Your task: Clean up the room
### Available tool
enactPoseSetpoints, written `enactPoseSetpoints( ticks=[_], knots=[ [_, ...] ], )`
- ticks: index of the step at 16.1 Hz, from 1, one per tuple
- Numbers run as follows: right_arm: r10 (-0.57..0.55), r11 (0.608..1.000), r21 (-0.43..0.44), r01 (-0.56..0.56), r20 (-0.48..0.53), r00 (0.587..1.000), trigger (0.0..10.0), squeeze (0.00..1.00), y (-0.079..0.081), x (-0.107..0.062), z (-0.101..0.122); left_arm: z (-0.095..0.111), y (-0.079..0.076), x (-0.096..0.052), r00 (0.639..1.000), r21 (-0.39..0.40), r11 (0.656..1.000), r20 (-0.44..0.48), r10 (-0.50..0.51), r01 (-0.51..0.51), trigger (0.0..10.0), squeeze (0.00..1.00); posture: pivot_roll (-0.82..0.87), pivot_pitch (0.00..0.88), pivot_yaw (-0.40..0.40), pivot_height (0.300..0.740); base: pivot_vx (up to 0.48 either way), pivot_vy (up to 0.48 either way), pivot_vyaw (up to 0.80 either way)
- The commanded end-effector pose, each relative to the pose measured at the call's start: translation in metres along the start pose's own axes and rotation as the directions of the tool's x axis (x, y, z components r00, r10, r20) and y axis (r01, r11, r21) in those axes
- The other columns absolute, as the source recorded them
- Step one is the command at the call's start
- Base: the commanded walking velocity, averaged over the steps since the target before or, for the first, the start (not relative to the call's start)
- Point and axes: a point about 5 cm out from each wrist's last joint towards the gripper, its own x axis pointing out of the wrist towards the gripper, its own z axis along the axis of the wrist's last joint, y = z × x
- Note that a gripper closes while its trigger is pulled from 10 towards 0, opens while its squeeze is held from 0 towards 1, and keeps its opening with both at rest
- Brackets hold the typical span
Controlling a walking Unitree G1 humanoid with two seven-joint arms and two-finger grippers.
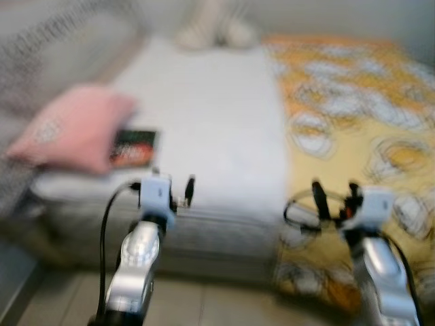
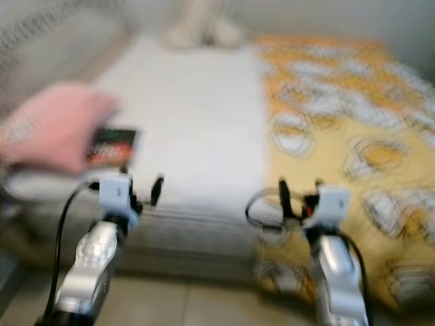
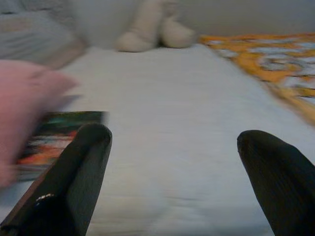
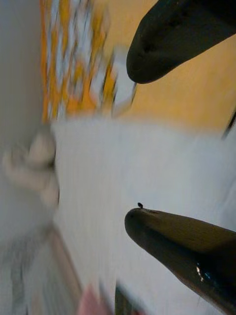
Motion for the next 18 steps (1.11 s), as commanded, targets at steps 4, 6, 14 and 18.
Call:
enactPoseSetpoints(
  ticks=[4,6,14,18],
  knots=[
    [0.041,0.999,0.014,-0.041,0.001,0.999,10.0,0.02,0.010,0.009,-0.002,0.000,0.010,0.006,0.999,0.032,0.999,-0.021,0.030,-0.029,10.0,0.00,-0.08,0.000,0.000,0.740,0.000,0.000,0.53],
    [0.039,0.999,0.018,-0.039,0.011,0.999,10.0,0.02,0.011,0.014,0.000,0.002,0.011,0.010,0.999,0.058,0.998,-0.015,0.031,-0.030,10.0,0.00,-0.07,0.000,0.000,0.740,0.000,0.000,0.52],
    [0.031,0.999,0.023,-0.031,-0.022,0.999,10.0,0.02,0.011,0.004,-0.013,0.000,0.017,0.004,0.998,0.040,0.997,-0.009,0.060,-0.060,10.0,0.00,-0.05,0.000,-0.024,0.740,0.000,-0.180,0.52],
    [0.080,0.997,0.019,-0.079,-0.020,0.997,10.0,0.02,0.018,0.019,-0.009,0.005,0.028,0.008,0.987,0.044,0.986,0.003,0.159,-0.159,10.0,0.00,-0.01,0.000,-0.061,0.740,0.000,-0.480,0.50]
  ],
)
